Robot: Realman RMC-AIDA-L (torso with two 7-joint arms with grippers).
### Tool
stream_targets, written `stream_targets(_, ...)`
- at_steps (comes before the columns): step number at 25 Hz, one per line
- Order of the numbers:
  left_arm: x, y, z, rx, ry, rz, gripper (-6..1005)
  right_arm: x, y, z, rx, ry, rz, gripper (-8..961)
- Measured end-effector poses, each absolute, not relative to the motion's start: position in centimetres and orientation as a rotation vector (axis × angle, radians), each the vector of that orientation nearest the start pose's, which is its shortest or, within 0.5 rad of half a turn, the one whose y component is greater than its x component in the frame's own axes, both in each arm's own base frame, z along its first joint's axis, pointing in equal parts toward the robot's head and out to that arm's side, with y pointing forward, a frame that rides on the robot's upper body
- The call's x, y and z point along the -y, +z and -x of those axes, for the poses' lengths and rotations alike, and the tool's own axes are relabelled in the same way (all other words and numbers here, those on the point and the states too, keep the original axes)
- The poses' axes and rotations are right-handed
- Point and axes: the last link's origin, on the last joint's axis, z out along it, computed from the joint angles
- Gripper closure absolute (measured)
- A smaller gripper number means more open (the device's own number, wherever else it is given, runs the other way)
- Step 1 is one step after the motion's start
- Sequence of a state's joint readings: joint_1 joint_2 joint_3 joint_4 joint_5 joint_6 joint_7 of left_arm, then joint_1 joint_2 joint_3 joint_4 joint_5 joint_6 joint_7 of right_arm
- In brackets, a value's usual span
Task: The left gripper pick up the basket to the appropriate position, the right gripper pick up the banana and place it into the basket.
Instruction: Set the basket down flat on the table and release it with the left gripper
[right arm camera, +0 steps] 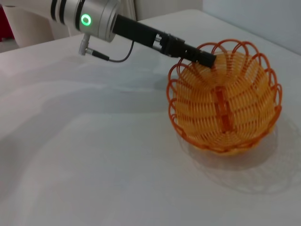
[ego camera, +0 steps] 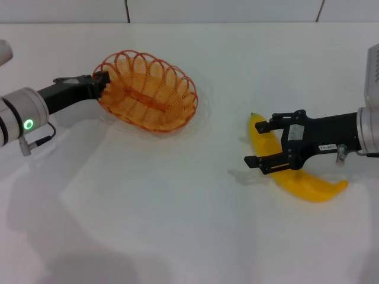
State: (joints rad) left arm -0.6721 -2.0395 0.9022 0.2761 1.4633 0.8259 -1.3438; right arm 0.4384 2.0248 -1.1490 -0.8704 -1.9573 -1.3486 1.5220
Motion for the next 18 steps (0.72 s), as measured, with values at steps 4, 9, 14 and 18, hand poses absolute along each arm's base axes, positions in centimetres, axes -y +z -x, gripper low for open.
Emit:
stream_targets(4,-40.72,-3.03,29.20,1.051,-0.620,2.082,922,-33.47,-0.89,-26.38,-0.480,0.251,2.832,77)
stream_targets(9,-40.58,-3.35,29.22,1.057,-0.622,2.079,922,-33.60,-0.91,-26.15,-0.482,0.255,2.836,77)
stream_targets(14,-40.44,-3.75,29.16,1.061,-0.616,2.090,922,-33.55,-0.96,-25.99,-0.482,0.257,2.847,77)
stream_targets(18,-40.38,-3.87,29.17,1.066,-0.615,2.092,924,-33.55,-0.97,-25.99,-0.481,0.257,2.847,77)
